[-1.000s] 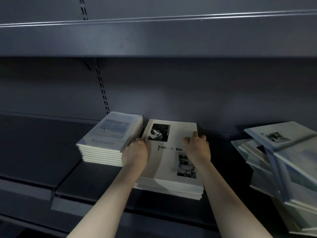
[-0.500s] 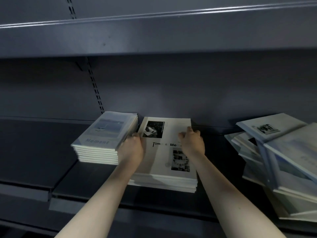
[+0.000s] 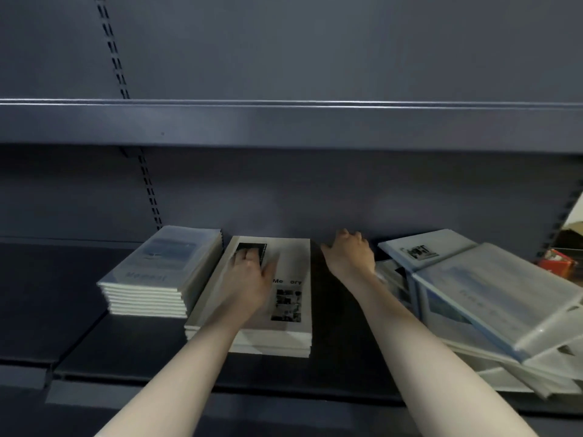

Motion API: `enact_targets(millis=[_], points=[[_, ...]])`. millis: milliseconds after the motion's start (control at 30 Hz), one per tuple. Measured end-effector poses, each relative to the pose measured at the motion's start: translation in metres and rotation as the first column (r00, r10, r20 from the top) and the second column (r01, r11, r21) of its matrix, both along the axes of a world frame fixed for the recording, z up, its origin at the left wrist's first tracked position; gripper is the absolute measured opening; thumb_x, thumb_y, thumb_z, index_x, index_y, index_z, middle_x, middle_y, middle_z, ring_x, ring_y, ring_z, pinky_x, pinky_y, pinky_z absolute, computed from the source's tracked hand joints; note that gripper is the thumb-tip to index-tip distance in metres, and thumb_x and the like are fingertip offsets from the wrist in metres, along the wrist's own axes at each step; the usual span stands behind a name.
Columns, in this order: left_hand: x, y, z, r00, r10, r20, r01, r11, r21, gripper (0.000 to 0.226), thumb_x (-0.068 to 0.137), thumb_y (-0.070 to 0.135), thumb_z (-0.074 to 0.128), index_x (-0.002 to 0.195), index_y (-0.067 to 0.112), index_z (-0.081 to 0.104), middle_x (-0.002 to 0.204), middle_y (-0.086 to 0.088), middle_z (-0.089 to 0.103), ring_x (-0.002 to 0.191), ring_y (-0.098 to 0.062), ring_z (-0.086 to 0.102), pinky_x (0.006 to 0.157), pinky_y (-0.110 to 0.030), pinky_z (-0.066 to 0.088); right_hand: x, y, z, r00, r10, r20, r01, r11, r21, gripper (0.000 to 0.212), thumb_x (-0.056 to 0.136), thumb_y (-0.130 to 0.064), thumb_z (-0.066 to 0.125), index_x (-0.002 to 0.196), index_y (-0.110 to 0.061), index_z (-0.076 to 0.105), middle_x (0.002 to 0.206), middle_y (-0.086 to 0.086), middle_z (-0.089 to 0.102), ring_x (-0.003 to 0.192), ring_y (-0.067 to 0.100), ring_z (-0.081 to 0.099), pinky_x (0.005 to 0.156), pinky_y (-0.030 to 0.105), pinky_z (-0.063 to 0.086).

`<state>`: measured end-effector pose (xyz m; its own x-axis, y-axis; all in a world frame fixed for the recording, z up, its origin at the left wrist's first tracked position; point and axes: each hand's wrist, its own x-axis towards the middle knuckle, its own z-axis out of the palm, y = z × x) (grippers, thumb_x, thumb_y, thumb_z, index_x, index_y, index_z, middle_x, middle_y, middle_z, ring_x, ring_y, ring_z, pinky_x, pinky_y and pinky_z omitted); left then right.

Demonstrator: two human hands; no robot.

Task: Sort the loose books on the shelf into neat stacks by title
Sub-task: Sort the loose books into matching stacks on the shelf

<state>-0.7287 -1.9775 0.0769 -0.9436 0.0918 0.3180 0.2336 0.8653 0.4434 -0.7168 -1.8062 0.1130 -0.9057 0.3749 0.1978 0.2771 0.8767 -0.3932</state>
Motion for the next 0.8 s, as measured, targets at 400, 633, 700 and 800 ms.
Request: enact_targets(millis=[400, 633, 700, 800], points=[[0.021, 0.12, 0.021, 0.969, -0.244, 0.044, 0.24, 0.968, 0.074, 0.049, 0.097, 0.041, 0.042, 0.135, 0.01, 0.045, 0.139, -0.013, 0.047, 0.126, -0.032, 0.043, 0.101, -0.036, 0.038, 0.06, 0.127, 0.023, 0.973, -0.232, -0.008, 0.232, 0.972, 0.042, 0.044, 0.098, -0.033, 0.044, 0.134, -0.009, 0.045, 0.138, 0.016, 0.043, 0.128, 0.034, 0.041, 0.099, 0.041, 0.04], [0.04, 0.188, 0.024, 0.922, -0.379, 0.079, 0.377, 0.926, 0.038, 0.048, 0.097, 0.041, 0.04, 0.129, 0.006, 0.048, 0.138, -0.013, 0.049, 0.128, -0.03, 0.04, 0.101, -0.037, 0.035, 0.103, 0.192, 0.011, 0.935, -0.353, 0.007, 0.353, 0.935, 0.038, 0.05, 0.095, -0.037, 0.047, 0.134, -0.006, 0.046, 0.135, 0.019, 0.046, 0.127, 0.036, 0.042, 0.101, 0.039, 0.038], [0.044, 0.204, 0.024, 0.914, -0.396, 0.084, 0.396, 0.918, 0.017, 0.049, 0.097, 0.043, 0.04, 0.128, 0.006, 0.049, 0.136, -0.013, 0.05, 0.127, -0.03, 0.041, 0.102, -0.036, 0.036, 0.114, 0.207, 0.007, 0.923, -0.384, 0.013, 0.384, 0.923, 0.016, 0.049, 0.094, -0.035, 0.046, 0.134, -0.006, 0.046, 0.135, 0.019, 0.046, 0.127, 0.036, 0.041, 0.102, 0.039, 0.036], [0.051, 0.225, 0.026, 0.908, -0.414, 0.056, 0.417, 0.908, -0.045, 0.054, 0.094, 0.049, 0.044, 0.127, 0.007, 0.05, 0.135, -0.013, 0.05, 0.127, -0.029, 0.043, 0.102, -0.034, 0.038, 0.127, 0.225, 0.001, 0.904, -0.428, 0.002, 0.428, 0.904, -0.003, 0.046, 0.093, -0.034, 0.043, 0.129, -0.007, 0.049, 0.133, 0.018, 0.047, 0.126, 0.036, 0.042, 0.103, 0.042, 0.033]])
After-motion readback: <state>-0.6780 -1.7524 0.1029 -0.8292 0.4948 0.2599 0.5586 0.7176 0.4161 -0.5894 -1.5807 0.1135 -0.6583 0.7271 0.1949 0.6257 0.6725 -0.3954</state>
